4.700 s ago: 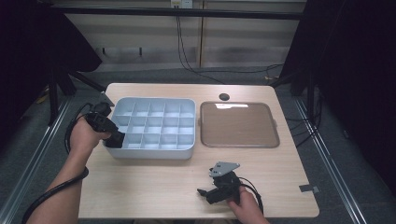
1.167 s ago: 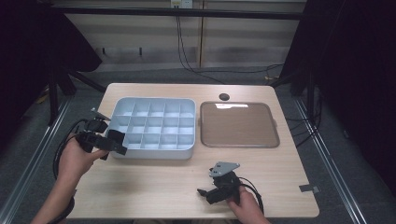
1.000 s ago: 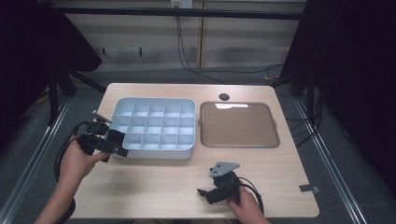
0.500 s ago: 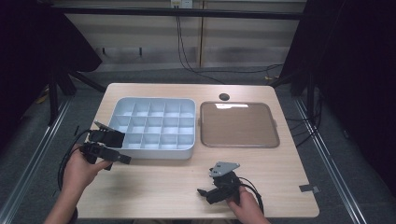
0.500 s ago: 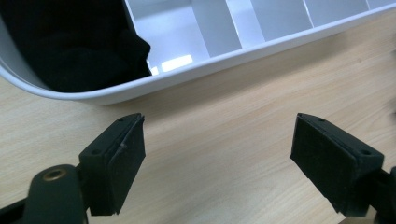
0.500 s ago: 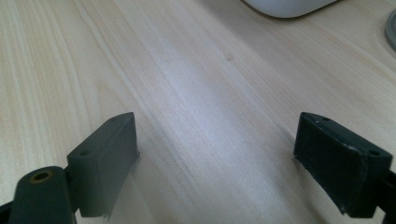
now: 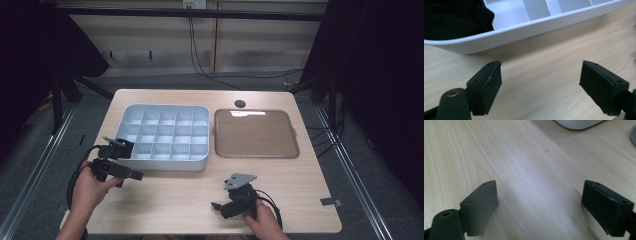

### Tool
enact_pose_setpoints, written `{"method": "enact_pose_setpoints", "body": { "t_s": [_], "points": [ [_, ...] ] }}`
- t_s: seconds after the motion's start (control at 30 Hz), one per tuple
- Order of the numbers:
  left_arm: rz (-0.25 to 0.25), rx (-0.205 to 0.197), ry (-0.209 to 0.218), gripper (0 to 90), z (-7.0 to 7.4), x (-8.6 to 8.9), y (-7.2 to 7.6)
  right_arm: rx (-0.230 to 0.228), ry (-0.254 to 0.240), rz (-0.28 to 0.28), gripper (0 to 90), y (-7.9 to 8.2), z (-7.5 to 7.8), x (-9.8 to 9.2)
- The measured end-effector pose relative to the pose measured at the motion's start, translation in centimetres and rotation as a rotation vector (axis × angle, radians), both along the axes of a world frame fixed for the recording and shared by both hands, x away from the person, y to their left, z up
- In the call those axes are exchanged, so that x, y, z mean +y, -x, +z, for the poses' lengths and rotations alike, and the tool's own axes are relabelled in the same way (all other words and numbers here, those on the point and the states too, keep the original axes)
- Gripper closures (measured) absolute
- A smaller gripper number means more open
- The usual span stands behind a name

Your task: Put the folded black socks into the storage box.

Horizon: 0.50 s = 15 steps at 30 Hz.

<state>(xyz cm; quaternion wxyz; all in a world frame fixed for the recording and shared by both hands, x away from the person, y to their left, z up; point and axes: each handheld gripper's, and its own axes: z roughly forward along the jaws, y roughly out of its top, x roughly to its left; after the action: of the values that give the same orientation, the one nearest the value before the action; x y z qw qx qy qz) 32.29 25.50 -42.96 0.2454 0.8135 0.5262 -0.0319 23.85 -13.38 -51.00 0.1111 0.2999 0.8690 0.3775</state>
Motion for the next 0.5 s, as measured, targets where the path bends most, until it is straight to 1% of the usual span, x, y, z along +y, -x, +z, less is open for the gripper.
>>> {"method": "enact_pose_setpoints", "body": {
  "t_s": [0.1,0.17,0.2,0.23,0.3,0.33,0.37,0.4,0.47,0.5],
  "points": [
    [-0.003,-0.002,0.010,17.4,-0.4,0.0,0.1,0.001,0.000,-0.001,12.9,0.0,0.0,0.0],
    [0.005,0.002,0.014,17.4,-0.7,-0.1,0.2,0.000,0.000,0.000,12.9,0.0,0.0,0.0],
    [-0.001,0.003,0.016,17.4,-0.8,-0.1,0.2,-0.001,0.000,0.001,12.9,0.0,0.0,0.0],
    [0.005,0.003,0.024,17.4,-1.0,-0.2,0.3,0.000,0.000,0.000,12.9,0.0,0.0,0.0],
    [-0.003,-0.001,0.028,17.4,-1.2,-0.2,0.3,-0.001,0.000,0.000,12.9,0.0,0.0,0.0],
    [-0.006,0.004,0.033,17.4,-1.3,-0.2,0.4,0.000,0.000,0.000,12.9,0.0,0.0,0.0],
    [0.003,-0.004,0.037,17.4,-1.5,-0.2,0.4,0.000,0.000,0.000,12.9,0.0,0.0,0.0],
    [0.002,0.002,0.044,17.4,-1.7,-0.2,0.5,-0.001,0.000,0.001,12.9,0.0,0.0,0.0],
    [-0.002,-0.004,0.049,17.3,-2.0,-0.2,0.6,0.000,0.000,0.000,12.9,0.0,0.0,0.0],
    [0.002,-0.001,0.057,17.2,-2.1,-0.3,0.6,-0.001,0.000,0.001,12.9,0.0,0.0,0.0]
  ]
}}
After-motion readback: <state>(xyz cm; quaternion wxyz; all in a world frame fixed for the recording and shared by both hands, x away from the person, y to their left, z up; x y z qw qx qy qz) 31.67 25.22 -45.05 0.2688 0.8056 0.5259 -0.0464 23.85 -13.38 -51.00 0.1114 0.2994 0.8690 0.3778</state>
